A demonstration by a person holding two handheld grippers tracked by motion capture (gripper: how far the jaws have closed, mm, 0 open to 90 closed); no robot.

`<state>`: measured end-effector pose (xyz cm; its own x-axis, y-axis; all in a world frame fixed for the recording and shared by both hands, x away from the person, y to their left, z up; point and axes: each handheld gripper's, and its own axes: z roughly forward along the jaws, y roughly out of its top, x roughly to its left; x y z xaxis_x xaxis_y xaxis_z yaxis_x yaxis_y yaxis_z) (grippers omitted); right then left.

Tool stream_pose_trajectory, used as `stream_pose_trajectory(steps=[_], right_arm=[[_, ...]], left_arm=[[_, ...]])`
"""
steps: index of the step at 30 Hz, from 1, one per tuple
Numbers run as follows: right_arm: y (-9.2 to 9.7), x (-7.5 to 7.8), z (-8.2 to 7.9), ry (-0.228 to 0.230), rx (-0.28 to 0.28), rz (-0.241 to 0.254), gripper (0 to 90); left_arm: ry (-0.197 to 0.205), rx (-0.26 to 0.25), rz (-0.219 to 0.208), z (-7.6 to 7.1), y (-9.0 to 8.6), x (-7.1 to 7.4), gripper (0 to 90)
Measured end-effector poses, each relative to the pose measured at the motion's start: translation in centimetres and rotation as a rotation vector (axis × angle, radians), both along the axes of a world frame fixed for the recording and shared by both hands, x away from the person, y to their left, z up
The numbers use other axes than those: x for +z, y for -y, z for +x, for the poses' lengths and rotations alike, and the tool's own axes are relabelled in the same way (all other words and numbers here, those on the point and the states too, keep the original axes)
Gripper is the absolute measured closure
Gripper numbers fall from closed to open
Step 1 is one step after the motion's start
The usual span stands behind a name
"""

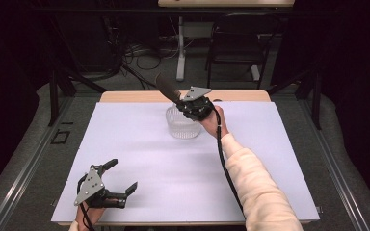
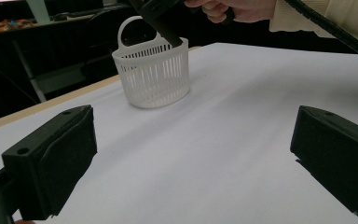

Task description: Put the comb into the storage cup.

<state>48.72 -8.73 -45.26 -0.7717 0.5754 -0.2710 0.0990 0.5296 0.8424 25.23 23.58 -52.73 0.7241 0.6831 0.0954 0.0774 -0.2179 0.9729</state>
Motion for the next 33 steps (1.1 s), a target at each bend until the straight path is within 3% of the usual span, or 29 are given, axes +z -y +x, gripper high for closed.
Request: stream_pose_trajectory(steps=[33], right_arm=[[-0.3, -1.5, 0.2, -0.022, -0.001, -0.044, 72.5]], left_arm=[[-0.001, 0.002, -0.001, -0.1, 0.0, 0.0, 0.3]])
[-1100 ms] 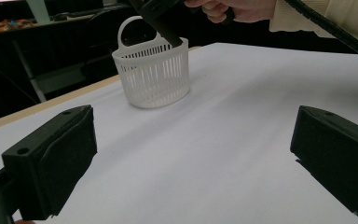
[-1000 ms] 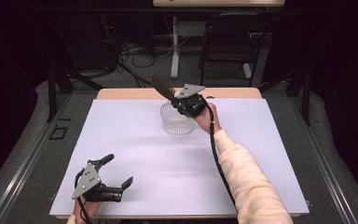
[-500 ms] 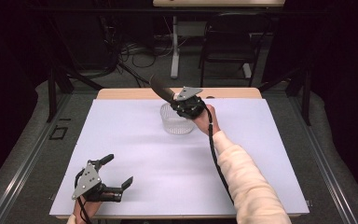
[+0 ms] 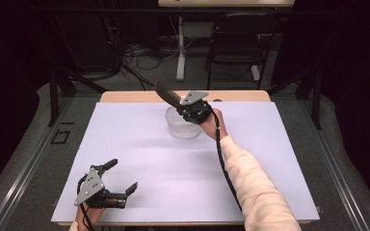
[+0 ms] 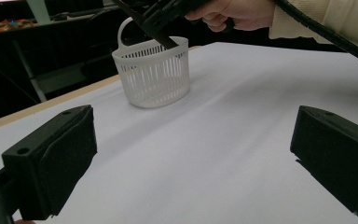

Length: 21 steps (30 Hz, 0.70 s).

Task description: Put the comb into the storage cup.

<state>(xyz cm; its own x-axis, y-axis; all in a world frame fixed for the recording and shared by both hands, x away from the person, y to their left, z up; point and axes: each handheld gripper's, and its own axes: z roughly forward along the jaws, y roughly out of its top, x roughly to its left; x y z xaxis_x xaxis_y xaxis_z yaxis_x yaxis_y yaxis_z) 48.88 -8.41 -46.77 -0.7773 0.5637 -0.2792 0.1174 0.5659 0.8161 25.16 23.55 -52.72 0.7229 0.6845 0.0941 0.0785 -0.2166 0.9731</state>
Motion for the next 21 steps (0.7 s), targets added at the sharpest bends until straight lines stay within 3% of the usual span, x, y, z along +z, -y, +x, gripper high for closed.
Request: stream_pose_trajectory(steps=[21], right_arm=[[-0.20, -0.47, 0.25, -0.023, 0.016, -0.045, 72.4]], left_arm=[[-0.002, 0.000, 0.001, 0.00, 0.02, -0.01, 0.3]])
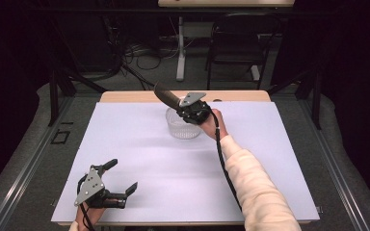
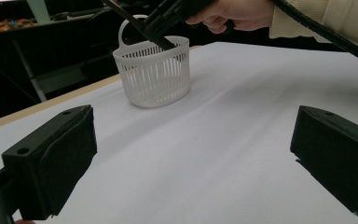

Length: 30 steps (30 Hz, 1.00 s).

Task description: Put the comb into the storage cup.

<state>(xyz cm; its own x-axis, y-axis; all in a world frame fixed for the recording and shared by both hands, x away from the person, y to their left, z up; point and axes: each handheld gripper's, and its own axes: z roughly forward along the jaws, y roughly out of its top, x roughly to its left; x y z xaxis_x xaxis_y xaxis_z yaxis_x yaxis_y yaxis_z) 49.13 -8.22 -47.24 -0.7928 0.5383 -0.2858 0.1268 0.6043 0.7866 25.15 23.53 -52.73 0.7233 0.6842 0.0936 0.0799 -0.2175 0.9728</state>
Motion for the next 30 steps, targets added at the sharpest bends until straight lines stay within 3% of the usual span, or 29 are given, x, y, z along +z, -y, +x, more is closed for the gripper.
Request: stream_pose_trajectory(steps=[17, 30], right_arm=[[-0.28, -0.52, 0.44, -0.041, 0.013, -0.041, 72.0], [-0.68, -0.83, 0.63, -0.031, 0.011, -0.072, 71.8]], left_arm=[[0.001, -0.001, 0.003, -0.01, 0.00, 0.00, 0.3], [0.002, -0.002, 0.002, -0.02, 0.01, 0.01, 0.3]])
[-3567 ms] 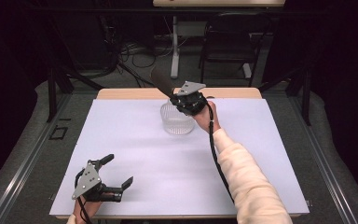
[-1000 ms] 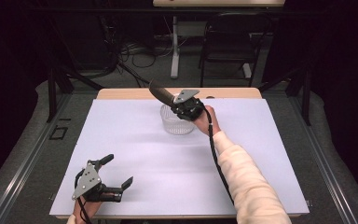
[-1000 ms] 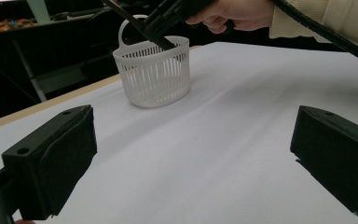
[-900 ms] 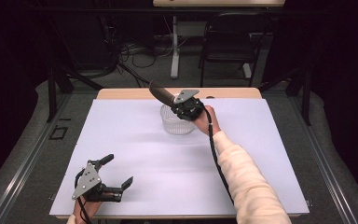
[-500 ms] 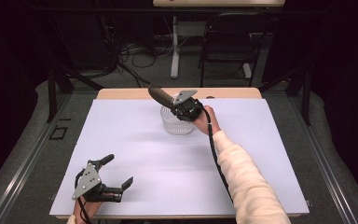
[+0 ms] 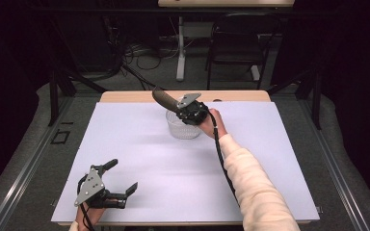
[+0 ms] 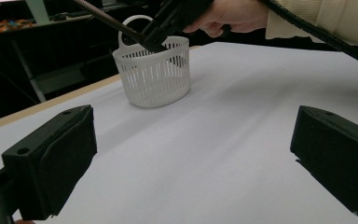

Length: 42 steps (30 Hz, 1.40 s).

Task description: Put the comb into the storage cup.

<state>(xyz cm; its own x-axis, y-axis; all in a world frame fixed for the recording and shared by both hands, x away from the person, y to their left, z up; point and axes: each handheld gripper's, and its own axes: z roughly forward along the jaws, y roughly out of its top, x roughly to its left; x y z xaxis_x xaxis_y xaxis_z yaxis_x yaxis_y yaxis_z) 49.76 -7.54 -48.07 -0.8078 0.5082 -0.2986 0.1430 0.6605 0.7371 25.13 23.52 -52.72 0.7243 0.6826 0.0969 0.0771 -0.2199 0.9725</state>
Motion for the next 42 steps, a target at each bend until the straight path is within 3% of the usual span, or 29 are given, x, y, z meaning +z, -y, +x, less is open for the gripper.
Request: stream_pose_trajectory(steps=[6, 18, 23, 34, 42], right_arm=[[0.1, 0.1, 0.1, -0.006, -0.007, 0.006, 64.2], [1.7, 2.2, -1.0, -0.051, -0.046, 0.072, 27.3], [2.6, 3.3, -1.7, -0.069, -0.049, 0.092, 16.2], [4.1, 4.3, -3.2, -0.150, -0.055, 0.059, 1.8], [5.3, 4.7, -4.6, -0.185, -0.049, 0.047, 0.0]], left_arm=[[0.000, -0.001, 0.000, 0.0, 0.0, 0.0, 0.3], [0.001, -0.001, 0.004, 0.0, 0.0, 0.0, 0.3], [0.002, -0.001, 0.005, 0.0, 0.0, 0.0, 0.3], [0.002, 0.002, 0.007, 0.0, 0.1, 0.0, 0.3], [0.001, 0.000, 0.008, 0.0, 0.2, 0.0, 0.3]])
